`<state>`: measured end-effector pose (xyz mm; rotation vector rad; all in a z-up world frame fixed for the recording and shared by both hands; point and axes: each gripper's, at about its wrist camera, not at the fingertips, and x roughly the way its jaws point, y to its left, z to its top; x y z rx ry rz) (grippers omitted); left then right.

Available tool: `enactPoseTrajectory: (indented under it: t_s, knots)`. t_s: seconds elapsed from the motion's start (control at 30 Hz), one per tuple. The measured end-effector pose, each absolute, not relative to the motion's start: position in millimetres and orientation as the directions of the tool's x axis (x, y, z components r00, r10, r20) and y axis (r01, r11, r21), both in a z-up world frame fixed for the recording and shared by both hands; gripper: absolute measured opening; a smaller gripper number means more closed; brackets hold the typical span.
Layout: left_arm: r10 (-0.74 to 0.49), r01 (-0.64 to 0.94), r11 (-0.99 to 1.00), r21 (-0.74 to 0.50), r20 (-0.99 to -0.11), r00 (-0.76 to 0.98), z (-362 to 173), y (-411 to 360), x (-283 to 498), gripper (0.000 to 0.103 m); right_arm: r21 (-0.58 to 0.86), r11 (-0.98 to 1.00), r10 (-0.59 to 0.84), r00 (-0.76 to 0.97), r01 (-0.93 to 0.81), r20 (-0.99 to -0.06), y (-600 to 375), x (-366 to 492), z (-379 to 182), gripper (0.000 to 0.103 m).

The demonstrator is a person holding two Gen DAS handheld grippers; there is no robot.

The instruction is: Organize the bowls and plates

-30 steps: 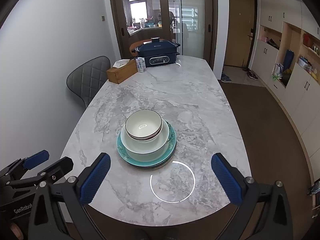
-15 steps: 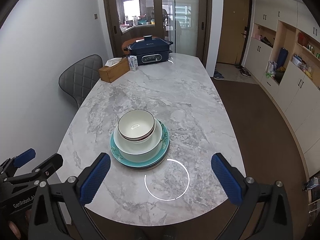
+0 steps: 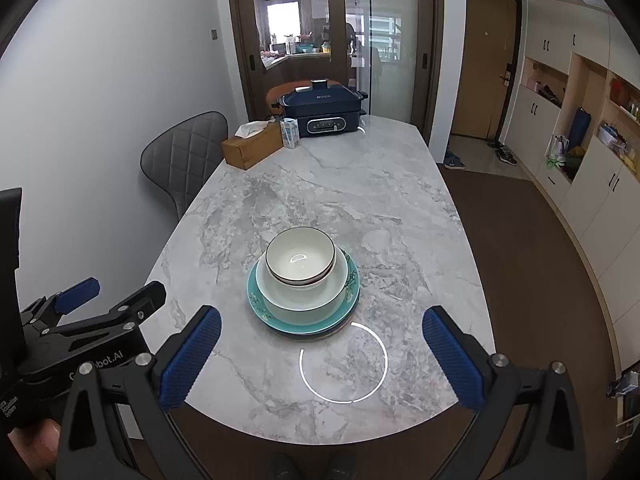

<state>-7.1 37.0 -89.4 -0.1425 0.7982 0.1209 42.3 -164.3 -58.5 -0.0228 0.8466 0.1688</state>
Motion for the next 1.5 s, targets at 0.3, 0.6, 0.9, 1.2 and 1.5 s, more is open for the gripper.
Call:
enactPoseTrajectory:
  t_s: [0.3,0.6,0.9,1.2,1.5]
  knots:
    - [0.051,-0.150,0.986,-0.075,-0.717,0.695,-82.3,30.0,-17.9,0.100,0.049,0.988,0.133,0.646,-0.146,-0.752,-168.2,43.7,-55.0,0.103]
    - [0.068,-0.159,0.985,-0.062,-0.711,0.700,-80.0,30.9,-22.8,0.100,0.048,0.988,0.132,0.646,-0.147,-0.752,-168.0,44.1,-55.7,0.103]
    - [0.057,-0.149,0.986,-0.067,-0.711,0.700,-78.5,30.0,-27.5,0.100,0.050,0.987,0.137,0.643,-0.151,-0.754,-170.5,44.7,-56.8,0.103]
    - [0.057,-0.146,0.987,-0.065,-0.711,0.701,-77.1,27.7,-28.3,0.100,0.053,0.989,0.132,0.641,-0.141,-0.756,-175.0,41.2,-57.9,0.103]
    - [0.048,-0.139,0.988,-0.069,-0.714,0.699,-74.0,29.1,-28.8,0.100,0.054,0.989,0.132,0.639,-0.141,-0.758,-175.4,40.3,-58.0,0.103]
